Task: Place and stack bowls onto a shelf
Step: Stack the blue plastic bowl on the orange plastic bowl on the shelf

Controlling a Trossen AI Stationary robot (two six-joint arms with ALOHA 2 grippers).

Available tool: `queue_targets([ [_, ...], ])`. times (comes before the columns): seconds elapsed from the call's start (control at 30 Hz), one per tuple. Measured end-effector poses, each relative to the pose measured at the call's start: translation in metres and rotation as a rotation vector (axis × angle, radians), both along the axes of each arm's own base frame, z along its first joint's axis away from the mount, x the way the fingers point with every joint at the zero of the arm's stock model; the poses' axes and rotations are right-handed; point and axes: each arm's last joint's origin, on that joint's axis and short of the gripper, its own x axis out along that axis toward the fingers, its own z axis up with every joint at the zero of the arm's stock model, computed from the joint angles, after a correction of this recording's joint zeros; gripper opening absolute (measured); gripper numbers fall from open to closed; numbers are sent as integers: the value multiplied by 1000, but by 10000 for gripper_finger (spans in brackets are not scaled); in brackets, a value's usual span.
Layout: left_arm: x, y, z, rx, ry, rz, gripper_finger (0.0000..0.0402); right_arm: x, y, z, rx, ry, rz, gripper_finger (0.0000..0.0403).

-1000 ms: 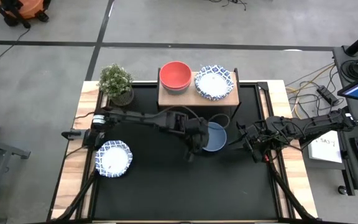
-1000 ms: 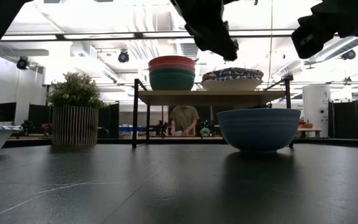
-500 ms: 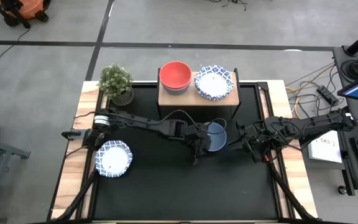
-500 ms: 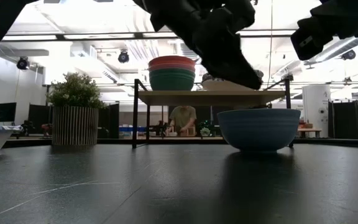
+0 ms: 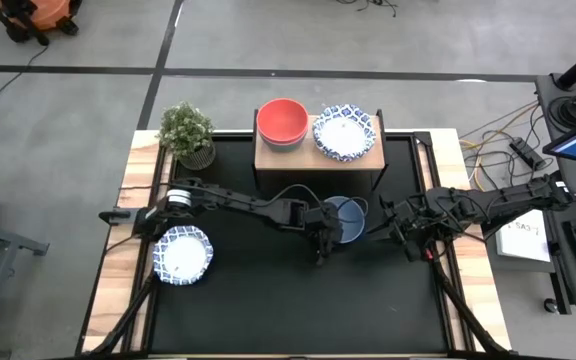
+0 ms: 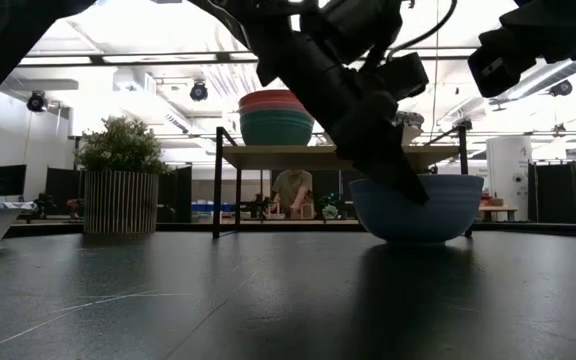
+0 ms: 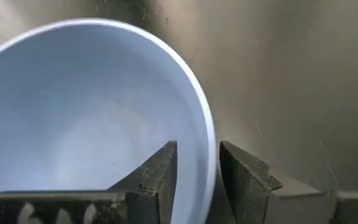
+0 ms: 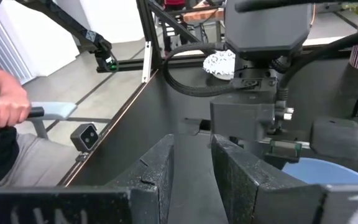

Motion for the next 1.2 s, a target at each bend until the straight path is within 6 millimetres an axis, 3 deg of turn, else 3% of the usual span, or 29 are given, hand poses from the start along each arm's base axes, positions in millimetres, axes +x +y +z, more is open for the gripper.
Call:
queue_targets([
  [0.33,-1,0,0,10,17,-10,7,0,0,-1,-5,4,1,98],
  [0.53,-10,-14,21,4,17,-68,2,0,0,-1,-6,5,1,98],
  [0.77,-44,-21,88,32,-5,-138,1,0,0,-1,-7,5,1,98],
  [1.0,-106,-16,182,16,-122,-163,0,0,0,-1,-7,6,1,98],
  [1.2,-154,7,234,239,-227,-11,0,0,0,-1,-7,5,1,98],
])
